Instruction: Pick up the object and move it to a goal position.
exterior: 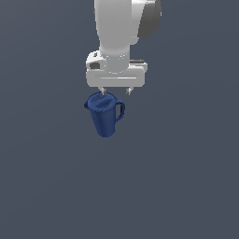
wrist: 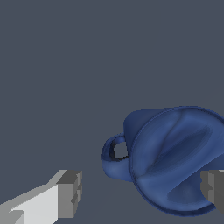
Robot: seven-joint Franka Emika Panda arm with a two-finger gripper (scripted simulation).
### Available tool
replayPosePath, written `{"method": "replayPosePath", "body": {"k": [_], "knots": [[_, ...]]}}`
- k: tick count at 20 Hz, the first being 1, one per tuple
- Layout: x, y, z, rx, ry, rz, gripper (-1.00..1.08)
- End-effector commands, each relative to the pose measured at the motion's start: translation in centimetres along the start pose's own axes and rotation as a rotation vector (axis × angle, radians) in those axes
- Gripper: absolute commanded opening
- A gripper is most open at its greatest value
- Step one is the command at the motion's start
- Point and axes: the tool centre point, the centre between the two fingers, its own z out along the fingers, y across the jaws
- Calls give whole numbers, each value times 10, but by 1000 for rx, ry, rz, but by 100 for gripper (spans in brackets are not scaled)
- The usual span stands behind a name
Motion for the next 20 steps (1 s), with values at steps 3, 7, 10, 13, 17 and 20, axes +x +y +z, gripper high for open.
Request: {"method": "replayPosePath", "body": {"k": [3,7,10,13,17,20], "knots": [[1,2,-1,-2,3,1,28],[4,15,-7,-10,19,13,28],[4,15,-8,-9,20,16,28],[3,14,-6,-16,18,-1,28],[2,13,-2,-40,10,-54,28],[0,10,3,-67,1,-117,28]]}}
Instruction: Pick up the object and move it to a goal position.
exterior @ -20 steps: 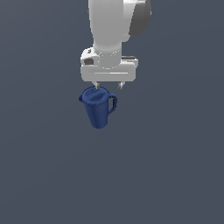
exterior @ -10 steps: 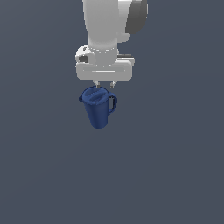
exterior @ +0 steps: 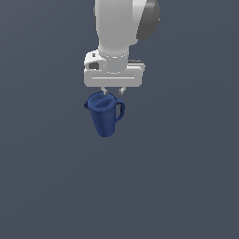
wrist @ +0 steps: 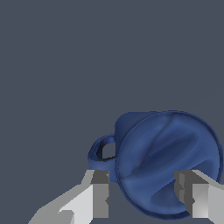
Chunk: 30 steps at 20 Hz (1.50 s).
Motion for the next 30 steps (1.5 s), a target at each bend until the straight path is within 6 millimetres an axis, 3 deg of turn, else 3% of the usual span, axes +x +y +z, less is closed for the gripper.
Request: {"method": "replayPosePath", "body": {"k": [1,8,23,30], "knots": [[-2,-3,4,-24,-8,-58,28],[-8,-14,22,-124,-49,-309,28],[-23,-47,63,-369,-203,-1026,28],[-26,-59,73,-437,-263,-1249,28]]}}
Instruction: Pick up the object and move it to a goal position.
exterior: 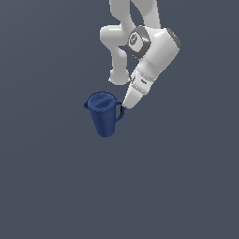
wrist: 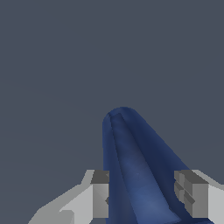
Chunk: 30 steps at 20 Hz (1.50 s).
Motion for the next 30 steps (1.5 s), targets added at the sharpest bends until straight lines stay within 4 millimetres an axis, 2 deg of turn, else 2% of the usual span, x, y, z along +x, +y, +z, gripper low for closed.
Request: {"method": "replayPosePath", "body": {"k": [1,6,12,19,23,24,30], "knots": [[4,-2,1,-18,-15,-66,28],[8,-5,2,-37,-32,-138,28],[8,-5,4,-38,-33,-142,28],[8,-6,26,-39,-33,-149,28],[8,-6,32,-39,-33,-151,28],[8,-6,32,-39,-33,-151,-100],[8,-6,32,-39,-33,-151,-100]]}}
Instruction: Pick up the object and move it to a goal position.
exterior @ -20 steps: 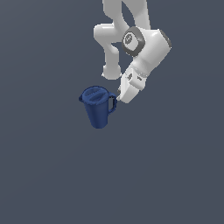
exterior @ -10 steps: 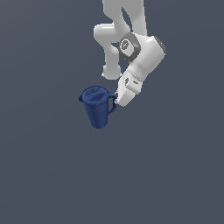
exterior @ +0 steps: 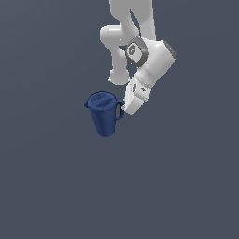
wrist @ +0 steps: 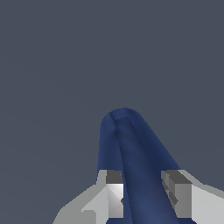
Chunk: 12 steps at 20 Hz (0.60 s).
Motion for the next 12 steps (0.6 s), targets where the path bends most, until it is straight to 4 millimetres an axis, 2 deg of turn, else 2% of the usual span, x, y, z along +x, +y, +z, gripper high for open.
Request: {"method": "replayPosePath", "body": {"k": [1,7,12], "knots": [[0,0,1,2,0,1,-100],[4,-1,-3,0,0,0,-100],[29,-8,-20,0,0,0,-100]]}}
